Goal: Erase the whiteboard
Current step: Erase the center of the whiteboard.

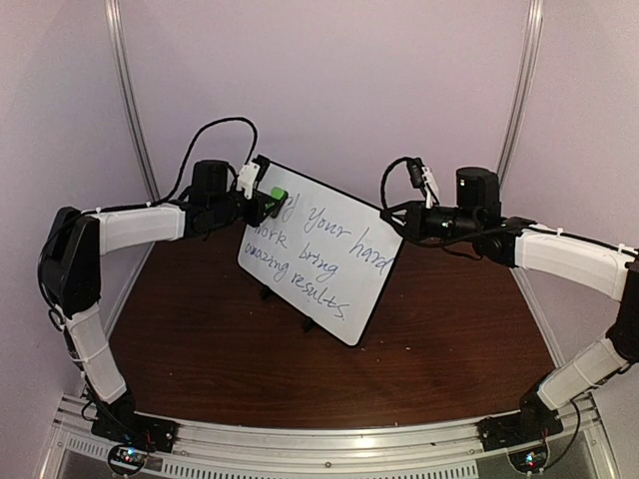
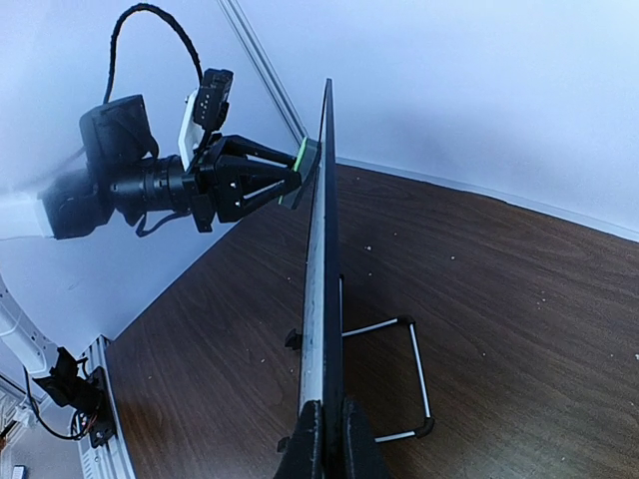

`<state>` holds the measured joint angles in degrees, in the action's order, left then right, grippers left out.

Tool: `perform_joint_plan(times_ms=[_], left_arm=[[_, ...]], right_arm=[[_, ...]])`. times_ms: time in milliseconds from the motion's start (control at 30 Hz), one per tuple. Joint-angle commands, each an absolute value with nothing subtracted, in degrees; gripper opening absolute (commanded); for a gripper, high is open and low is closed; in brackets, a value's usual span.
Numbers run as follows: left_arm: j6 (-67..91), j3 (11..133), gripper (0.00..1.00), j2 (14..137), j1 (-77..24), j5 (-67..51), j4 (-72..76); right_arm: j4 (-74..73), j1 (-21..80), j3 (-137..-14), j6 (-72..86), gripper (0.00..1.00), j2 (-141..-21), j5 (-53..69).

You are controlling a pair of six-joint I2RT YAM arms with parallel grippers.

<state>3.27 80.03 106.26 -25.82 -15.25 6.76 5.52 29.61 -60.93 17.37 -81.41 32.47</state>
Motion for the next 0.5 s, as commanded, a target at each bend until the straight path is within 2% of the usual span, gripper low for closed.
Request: perform_joint_plan(times_ms=[0,200,467], left_arm=[[5.0,73.9,0.17,105.1,-26.5,-16.6,5.2],[4.9,72.4,0.17,104.7,-26.9,-16.9,4.8],[4.7,80.5,0.17,106.2,-27.3,-18.7,3.4]], right_arm=[[3.7,32.5,-62.1,10.9,0.0,-82.1,43.5],[3.8,32.6,-62.3,10.9,0.0,-82.6,43.7],[3.4,32.5,-62.9,11.0,0.0,-83.1,43.8]])
